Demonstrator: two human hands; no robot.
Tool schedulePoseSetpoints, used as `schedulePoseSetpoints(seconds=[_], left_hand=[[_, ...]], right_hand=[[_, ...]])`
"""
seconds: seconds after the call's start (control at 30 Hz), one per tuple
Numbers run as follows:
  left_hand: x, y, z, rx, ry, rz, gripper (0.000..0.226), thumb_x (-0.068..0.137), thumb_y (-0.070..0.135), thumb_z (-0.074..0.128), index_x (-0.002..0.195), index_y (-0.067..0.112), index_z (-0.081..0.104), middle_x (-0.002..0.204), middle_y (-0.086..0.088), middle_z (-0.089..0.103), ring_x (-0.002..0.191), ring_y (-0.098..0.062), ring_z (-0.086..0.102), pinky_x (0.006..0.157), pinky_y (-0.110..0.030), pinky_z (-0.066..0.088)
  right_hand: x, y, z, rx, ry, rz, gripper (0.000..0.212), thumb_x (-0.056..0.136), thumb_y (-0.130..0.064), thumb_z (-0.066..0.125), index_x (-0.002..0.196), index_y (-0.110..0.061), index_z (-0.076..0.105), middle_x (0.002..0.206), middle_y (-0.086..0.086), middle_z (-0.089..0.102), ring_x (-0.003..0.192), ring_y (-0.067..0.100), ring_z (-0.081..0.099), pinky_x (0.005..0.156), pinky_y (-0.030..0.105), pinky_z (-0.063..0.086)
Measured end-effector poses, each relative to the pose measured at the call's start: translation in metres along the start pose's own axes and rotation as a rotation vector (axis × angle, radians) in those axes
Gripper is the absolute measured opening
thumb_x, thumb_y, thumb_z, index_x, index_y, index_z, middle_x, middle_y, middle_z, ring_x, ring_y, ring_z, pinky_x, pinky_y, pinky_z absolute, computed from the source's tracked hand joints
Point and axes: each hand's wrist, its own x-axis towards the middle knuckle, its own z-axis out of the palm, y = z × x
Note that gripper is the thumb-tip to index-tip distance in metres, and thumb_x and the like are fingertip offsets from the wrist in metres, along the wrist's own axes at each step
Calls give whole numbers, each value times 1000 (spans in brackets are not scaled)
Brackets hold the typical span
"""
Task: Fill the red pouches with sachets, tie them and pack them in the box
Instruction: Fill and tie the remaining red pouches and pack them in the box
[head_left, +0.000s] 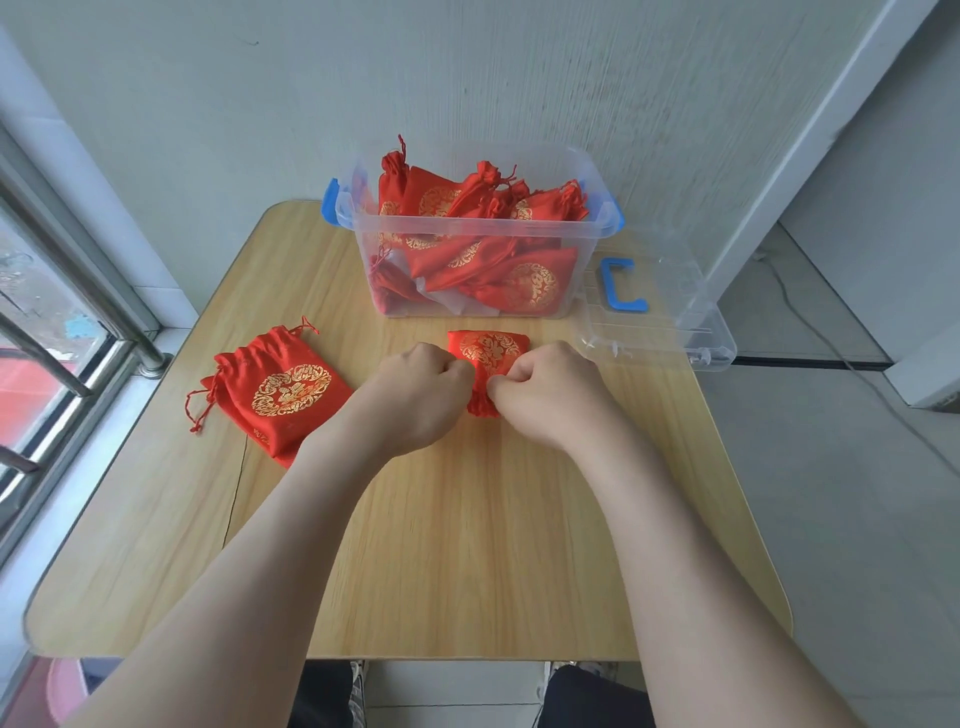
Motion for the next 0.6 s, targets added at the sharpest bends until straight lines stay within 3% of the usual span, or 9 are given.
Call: schedulePoseSetpoints(seconds=[0.1,0.3,0.4,0.47,0.6], left_hand=[[0,2,2,-11,48,-10,45,103,34,50,65,10,44,63,-4,49,61,-24,46,57,-34,37],[5,-6,2,68,61,44,40,101,25,55,67,10,40,65,-7,43,60,-22,39,57,-34,34],[5,-2,4,-63,142,21,39,103,28,56,70,10,47,69,-3,51,62,-20,44,56,-32,34],[4,2,4,-173,170,5,37,104,29,55,73,10,49,69,-3,53,64,-21,46,58,-32,37],[5,4,2,-398,153,-33,30,104,29,54,84,7,59,68,-6,54,58,-21,50,62,-34,45]], right_hand=[[-1,-1,-2,82,-13,5,40,98,-38,64,80,-4,72,67,-2,59,66,19,57,58,28,43],[-1,-1,-4,69,-13,39,29,88,-30,72,68,-8,68,66,1,58,64,21,55,59,27,45],[-3,-5,-5,109,42,17,32,83,-34,76,65,-9,67,60,0,59,59,20,57,54,25,43],[-4,-7,-7,174,67,15,27,80,-33,80,74,-8,75,70,-3,73,68,16,68,58,25,51],[-5,-6,-9,313,15,-4,6,81,-29,83,84,-25,79,81,-11,78,84,5,72,66,25,52]])
